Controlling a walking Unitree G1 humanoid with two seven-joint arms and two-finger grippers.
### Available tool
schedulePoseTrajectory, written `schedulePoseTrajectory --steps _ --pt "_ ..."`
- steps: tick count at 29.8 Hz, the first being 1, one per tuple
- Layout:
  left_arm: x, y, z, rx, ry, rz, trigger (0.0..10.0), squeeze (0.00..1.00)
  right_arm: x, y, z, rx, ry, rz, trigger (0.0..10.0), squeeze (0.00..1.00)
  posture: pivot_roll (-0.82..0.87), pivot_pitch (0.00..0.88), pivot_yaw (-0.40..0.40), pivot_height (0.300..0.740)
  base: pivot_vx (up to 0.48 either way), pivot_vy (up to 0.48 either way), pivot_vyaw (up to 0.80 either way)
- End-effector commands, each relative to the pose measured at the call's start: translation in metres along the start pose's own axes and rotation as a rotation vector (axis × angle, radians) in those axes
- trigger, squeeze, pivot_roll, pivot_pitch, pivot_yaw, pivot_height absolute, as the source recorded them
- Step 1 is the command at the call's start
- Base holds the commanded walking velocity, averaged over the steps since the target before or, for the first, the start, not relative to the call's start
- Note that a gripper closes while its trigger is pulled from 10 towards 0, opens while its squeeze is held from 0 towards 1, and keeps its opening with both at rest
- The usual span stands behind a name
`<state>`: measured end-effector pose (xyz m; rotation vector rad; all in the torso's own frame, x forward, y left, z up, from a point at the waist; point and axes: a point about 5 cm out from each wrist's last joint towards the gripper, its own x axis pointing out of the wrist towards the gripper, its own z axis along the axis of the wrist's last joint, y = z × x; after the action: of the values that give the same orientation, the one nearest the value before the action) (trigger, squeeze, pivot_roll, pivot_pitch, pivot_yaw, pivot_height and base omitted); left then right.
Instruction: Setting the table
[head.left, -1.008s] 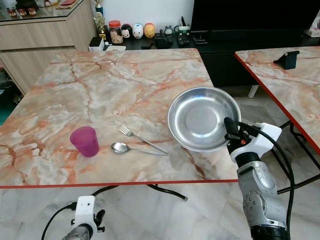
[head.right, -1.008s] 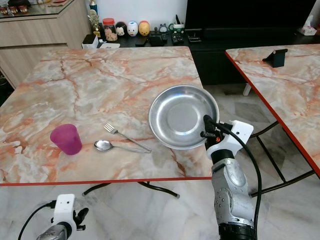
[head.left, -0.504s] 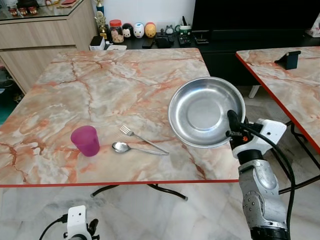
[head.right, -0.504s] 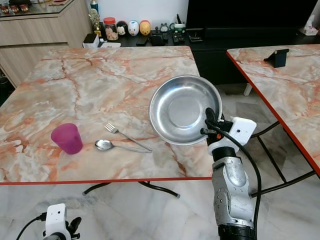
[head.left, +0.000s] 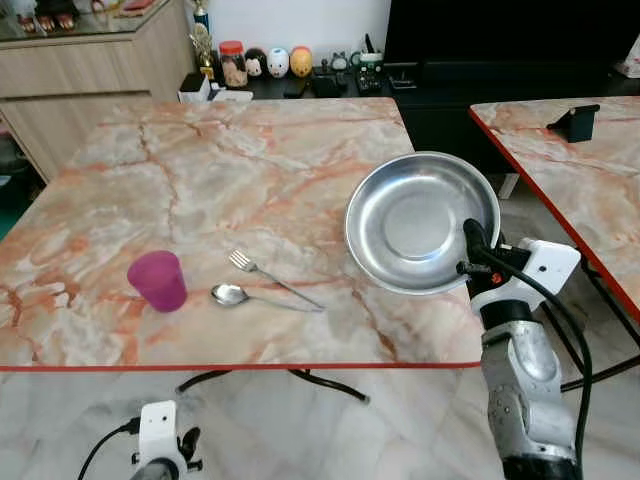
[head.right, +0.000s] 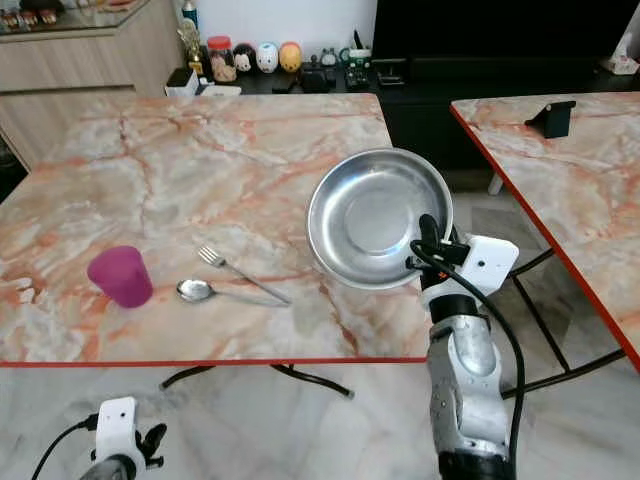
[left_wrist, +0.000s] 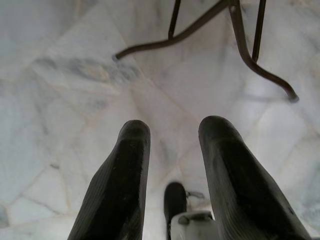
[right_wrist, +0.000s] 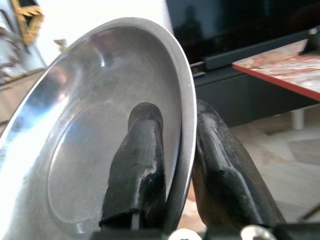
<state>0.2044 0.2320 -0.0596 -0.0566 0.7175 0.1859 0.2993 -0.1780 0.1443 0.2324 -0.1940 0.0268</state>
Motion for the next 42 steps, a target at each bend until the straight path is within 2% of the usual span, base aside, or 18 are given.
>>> schedulePoseTrajectory --steps 1,42 --pt "0.000 -0.003 0.000 0.017 -0.006 -0.011 10.0 0.00 0.001 -0.005 0.005 -0.017 -0.024 -0.016 10.0 0.00 -0.10 0.000 0.060 0.740 0.000 -0.326 0.00" --pt "0.003 -0.009 0.012 0.039 -0.057 -0.040 10.0 0.00 0.008 -0.003 0.005 -0.032 -0.022 -0.023 10.0 0.00 -0.11 0.000 0.064 0.740 0.000 -0.317 0.00"
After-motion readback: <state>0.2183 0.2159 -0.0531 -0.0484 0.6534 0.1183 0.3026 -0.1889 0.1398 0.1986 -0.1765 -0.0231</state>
